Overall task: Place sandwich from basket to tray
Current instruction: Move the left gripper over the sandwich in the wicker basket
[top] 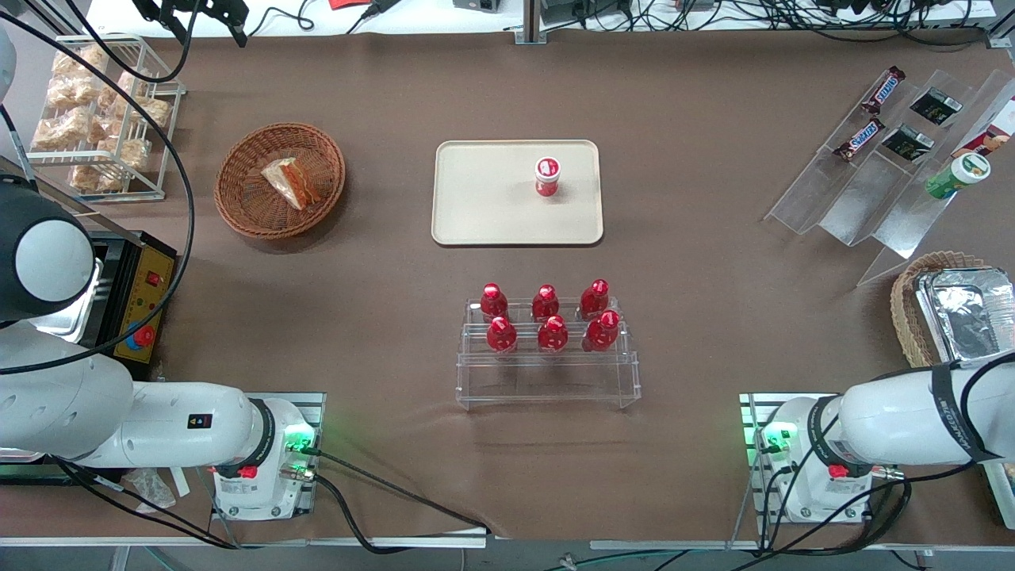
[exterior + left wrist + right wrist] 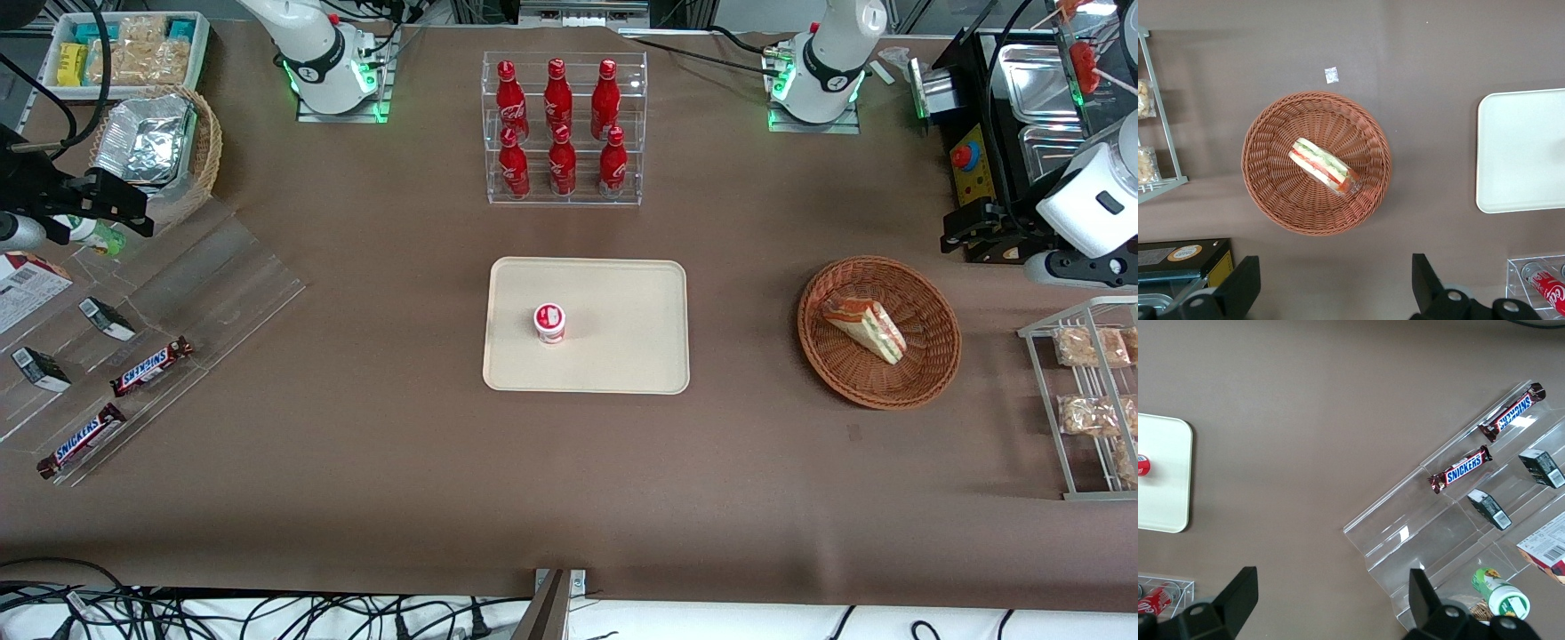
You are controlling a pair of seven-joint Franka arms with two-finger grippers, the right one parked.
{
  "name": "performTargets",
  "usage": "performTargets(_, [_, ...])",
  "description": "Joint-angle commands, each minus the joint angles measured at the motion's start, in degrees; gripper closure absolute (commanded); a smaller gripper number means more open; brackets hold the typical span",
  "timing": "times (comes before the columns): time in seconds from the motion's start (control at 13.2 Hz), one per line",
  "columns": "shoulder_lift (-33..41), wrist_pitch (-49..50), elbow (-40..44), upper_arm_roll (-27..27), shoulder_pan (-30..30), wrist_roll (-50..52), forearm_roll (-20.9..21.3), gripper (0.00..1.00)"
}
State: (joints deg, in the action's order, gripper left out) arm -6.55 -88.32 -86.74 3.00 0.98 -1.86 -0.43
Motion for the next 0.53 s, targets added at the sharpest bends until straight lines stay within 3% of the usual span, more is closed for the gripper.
performTargets(0.0, [-0.12,-0.09,0.52,0.26,-0.10,-1.04,1.14,0.00])
performTargets(0.45, [-3.72,-2.81,-0.71,-0.53,0.86,4.56,1.14,0.00])
